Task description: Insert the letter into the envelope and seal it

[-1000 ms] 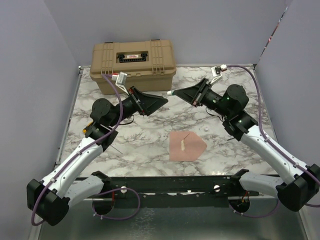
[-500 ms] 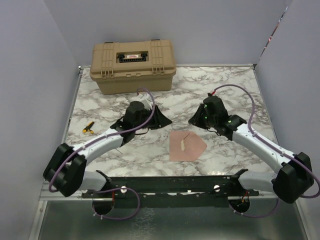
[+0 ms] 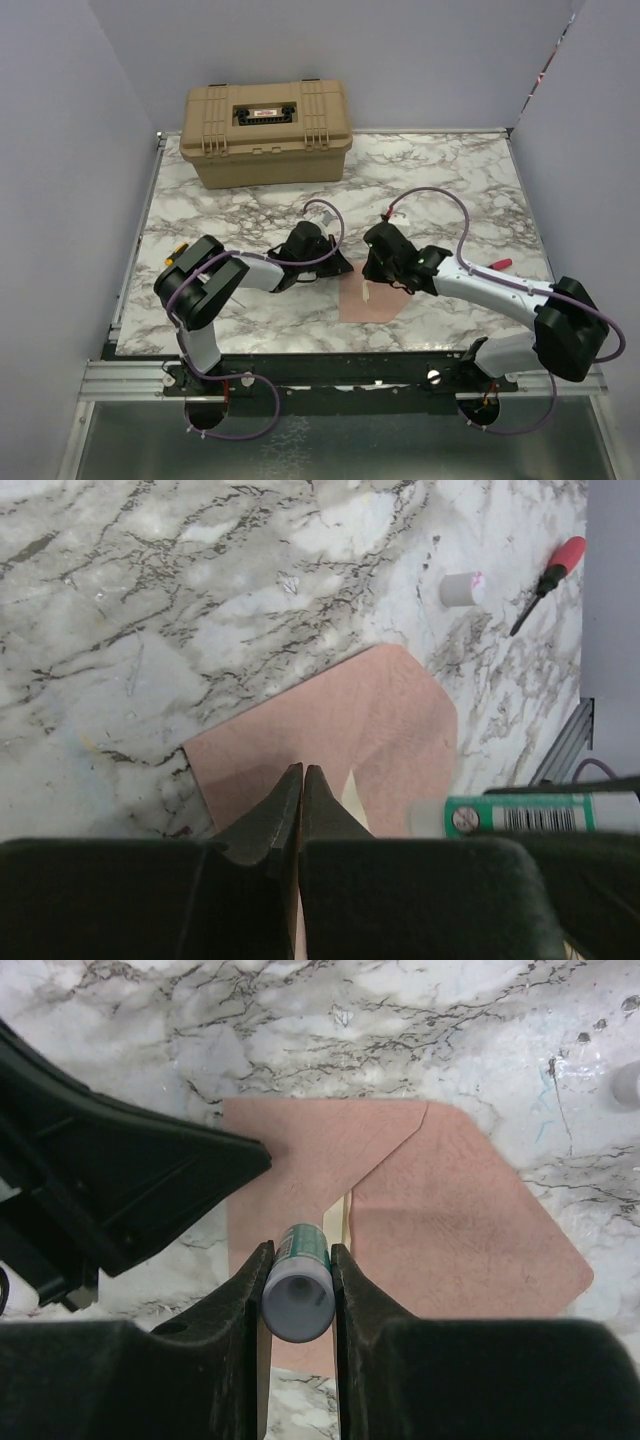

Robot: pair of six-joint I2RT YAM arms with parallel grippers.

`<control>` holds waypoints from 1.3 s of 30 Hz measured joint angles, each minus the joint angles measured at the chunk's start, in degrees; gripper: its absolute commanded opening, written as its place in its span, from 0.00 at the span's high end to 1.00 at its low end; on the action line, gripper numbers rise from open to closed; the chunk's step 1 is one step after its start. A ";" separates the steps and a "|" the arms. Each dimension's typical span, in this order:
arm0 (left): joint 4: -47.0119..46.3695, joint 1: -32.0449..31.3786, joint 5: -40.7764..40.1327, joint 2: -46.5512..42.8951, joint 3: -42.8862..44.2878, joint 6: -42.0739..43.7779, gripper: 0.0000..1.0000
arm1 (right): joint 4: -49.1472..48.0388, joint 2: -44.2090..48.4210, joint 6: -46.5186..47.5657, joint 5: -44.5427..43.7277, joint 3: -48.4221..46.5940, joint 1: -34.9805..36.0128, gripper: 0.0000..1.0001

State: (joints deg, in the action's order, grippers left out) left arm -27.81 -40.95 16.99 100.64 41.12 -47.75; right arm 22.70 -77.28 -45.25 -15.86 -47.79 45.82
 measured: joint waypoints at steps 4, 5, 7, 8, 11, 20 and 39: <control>-4.31 -0.39 -1.40 3.48 -0.02 -0.07 1.00 | 0.07 -1.57 -0.35 -3.93 -0.04 3.41 1.00; -5.29 -0.52 -1.66 4.22 -0.02 -0.09 1.00 | 0.02 -2.16 -0.37 -4.81 -0.07 4.26 1.00; -7.26 -0.90 -2.54 5.55 -0.31 -0.48 1.00 | 0.04 -3.69 -0.37 -6.36 -0.35 5.77 1.00; -8.20 -0.94 -2.93 5.77 -0.57 -0.74 1.00 | 0.09 -4.55 -0.44 -7.13 -0.59 6.45 1.00; -10.99 -1.36 -4.87 5.77 -2.36 -2.34 1.00 | 0.68 -6.69 -1.68 -9.27 -1.86 8.41 1.00; -13.03 -1.55 -6.97 5.42 -4.17 -4.81 1.00 | 2.47 -9.66 -7.37 -13.86 -3.26 9.35 1.00; -15.54 0.50 -4.94 5.99 -5.92 -10.01 1.00 | 3.56 -15.06 -8.72 -14.88 -6.25 13.00 1.00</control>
State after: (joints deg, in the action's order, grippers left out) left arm -43.35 -40.45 12.05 106.63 35.20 -57.76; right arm 26.26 -92.33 -53.98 -30.74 -54.04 58.83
